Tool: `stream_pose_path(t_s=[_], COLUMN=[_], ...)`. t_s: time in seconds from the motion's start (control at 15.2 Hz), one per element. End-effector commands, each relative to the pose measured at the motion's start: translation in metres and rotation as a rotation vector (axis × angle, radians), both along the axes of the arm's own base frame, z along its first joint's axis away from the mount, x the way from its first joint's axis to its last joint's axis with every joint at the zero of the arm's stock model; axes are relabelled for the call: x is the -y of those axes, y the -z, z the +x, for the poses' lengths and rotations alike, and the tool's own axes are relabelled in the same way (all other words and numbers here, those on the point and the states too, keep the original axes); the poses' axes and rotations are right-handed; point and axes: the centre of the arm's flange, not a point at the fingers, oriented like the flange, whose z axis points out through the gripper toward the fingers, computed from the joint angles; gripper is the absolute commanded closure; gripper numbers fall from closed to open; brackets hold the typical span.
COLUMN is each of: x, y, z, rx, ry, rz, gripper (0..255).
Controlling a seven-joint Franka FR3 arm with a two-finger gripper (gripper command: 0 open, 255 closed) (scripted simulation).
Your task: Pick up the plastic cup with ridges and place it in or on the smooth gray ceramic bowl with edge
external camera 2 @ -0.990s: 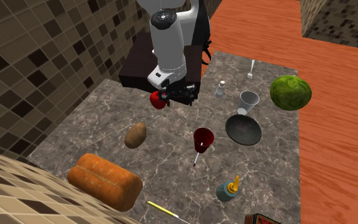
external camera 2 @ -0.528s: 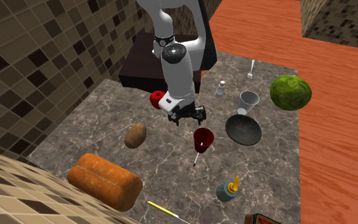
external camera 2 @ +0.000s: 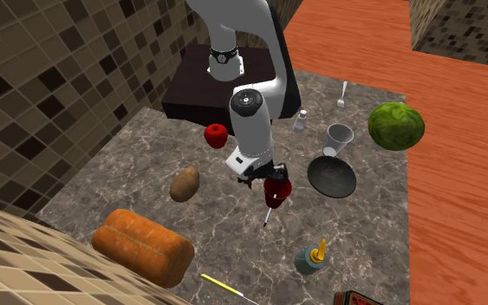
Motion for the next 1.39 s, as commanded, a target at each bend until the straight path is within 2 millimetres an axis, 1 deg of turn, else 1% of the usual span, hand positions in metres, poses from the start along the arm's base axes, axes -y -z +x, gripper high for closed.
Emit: stream_pose_path(t_s=[0.0,0.13,0.59,0.66,1.25,1.32], x=[-0.0019,-0.0035,-0.0035,-0.0035,-0.0036,-0.0036], y=[0.0103,0.0185,0.0184,0.0184,0.0185,0.0132], z=[0.0004,0.0009,0.0009,0.0009,0.0010,0.0009], rx=[0.000,0.000,0.000,0.000,0.000,0.000], ry=[0.000,0.000,0.000,0.000,0.000,0.000], rz=[0.000,0.000,0.000,0.000,0.000,0.000], gripper=[0,0,0,255,255,255])
